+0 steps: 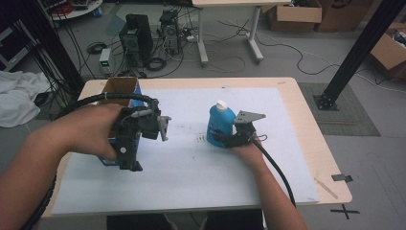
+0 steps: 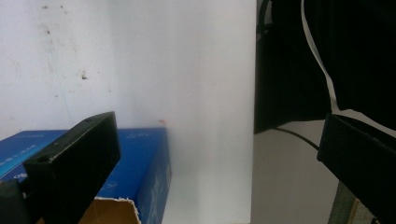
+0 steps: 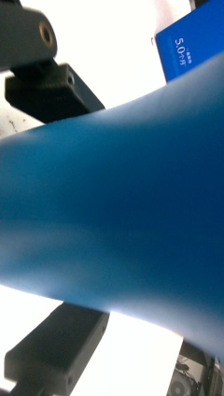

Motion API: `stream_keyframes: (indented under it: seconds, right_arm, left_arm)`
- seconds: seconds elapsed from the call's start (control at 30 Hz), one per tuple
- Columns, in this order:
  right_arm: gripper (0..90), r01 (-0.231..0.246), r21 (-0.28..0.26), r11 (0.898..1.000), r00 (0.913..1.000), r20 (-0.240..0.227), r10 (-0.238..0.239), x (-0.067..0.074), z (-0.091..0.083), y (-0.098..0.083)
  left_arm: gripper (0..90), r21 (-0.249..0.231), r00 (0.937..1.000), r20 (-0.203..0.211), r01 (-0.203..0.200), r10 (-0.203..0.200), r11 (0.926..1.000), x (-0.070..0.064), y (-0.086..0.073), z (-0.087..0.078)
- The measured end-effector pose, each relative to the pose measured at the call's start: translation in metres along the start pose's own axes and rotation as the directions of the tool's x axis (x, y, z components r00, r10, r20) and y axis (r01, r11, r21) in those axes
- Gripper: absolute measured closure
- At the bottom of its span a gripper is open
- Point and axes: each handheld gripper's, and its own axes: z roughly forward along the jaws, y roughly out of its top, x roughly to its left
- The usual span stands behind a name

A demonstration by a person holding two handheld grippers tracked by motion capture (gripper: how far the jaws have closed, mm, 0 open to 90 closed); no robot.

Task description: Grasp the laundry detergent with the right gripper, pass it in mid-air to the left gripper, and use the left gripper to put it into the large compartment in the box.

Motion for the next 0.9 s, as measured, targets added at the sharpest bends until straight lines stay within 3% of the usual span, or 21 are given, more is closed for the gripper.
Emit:
stream_keyframes:
  seconds: [0.3,0.9]
  right_arm:
    - [15.8,0.012,0.007,1.0,0.9998,0.014,-0.012,0.0019,0.0013,-0.0007]
    - [29.1,0.012,-0.021,1.0,0.9998,-0.014,-0.012,0.0028,0.0005,0.0013]
  left_arm:
    - [0.0,0.003,1.0,0.001,-0.001,0.001,1.0,0.0003,-0.0005,0.0002]
    - [0.1,-0.003,1.0,0.003,-0.003,0.003,1.0,0.0028,0.0011,0.0021]
